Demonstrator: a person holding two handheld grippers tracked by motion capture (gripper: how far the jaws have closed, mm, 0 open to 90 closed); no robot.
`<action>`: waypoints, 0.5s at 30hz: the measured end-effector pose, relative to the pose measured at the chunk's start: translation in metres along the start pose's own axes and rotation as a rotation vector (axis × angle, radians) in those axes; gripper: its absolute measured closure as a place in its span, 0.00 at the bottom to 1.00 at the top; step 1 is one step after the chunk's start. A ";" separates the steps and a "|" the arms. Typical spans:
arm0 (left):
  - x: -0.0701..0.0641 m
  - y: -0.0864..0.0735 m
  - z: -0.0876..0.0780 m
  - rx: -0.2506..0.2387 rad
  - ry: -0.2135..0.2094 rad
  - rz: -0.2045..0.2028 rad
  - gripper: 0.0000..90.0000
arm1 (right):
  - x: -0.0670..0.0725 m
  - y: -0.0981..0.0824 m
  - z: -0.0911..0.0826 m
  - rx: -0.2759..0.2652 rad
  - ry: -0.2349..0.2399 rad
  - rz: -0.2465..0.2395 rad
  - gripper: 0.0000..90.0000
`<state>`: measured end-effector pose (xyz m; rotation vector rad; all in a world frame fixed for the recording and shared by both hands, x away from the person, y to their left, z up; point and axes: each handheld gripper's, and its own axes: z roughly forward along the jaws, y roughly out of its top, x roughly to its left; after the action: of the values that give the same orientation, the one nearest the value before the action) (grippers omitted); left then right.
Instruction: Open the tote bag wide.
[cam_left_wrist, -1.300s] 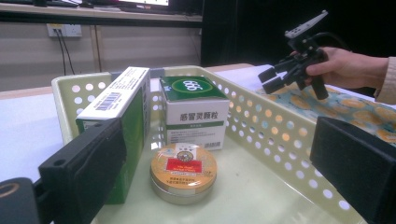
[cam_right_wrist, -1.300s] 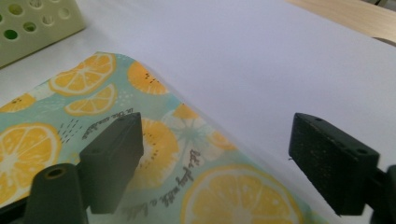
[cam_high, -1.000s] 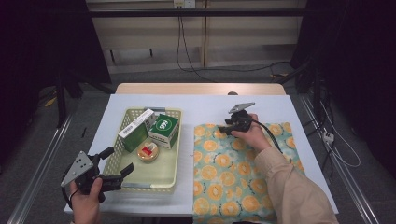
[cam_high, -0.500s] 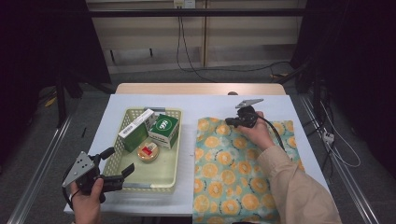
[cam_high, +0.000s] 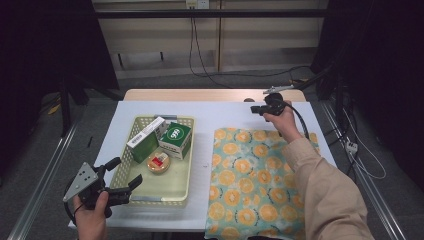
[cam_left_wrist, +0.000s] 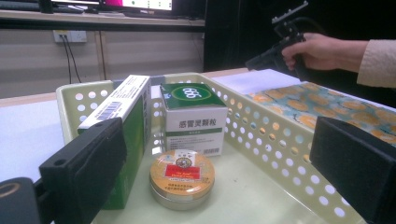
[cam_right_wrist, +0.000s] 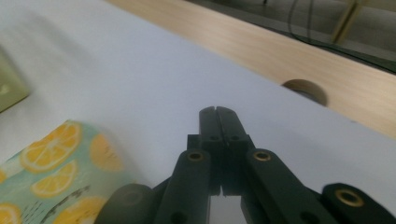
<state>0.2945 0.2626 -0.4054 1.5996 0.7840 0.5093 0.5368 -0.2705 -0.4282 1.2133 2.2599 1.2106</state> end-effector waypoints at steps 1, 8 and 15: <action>0.000 0.000 0.000 0.002 -0.001 0.002 0.04 | 0.003 -0.004 0.002 0.007 0.009 0.005 0.85; -0.004 -0.001 0.003 0.017 -0.017 0.016 0.04 | 0.015 -0.032 0.005 0.080 0.050 -0.015 0.48; -0.005 -0.002 0.005 0.025 -0.019 0.013 0.04 | 0.022 -0.046 0.004 0.120 0.107 -0.053 0.42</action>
<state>0.2944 0.2558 -0.4077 1.6316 0.7686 0.4950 0.5011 -0.2638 -0.4647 1.1467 2.4580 1.1614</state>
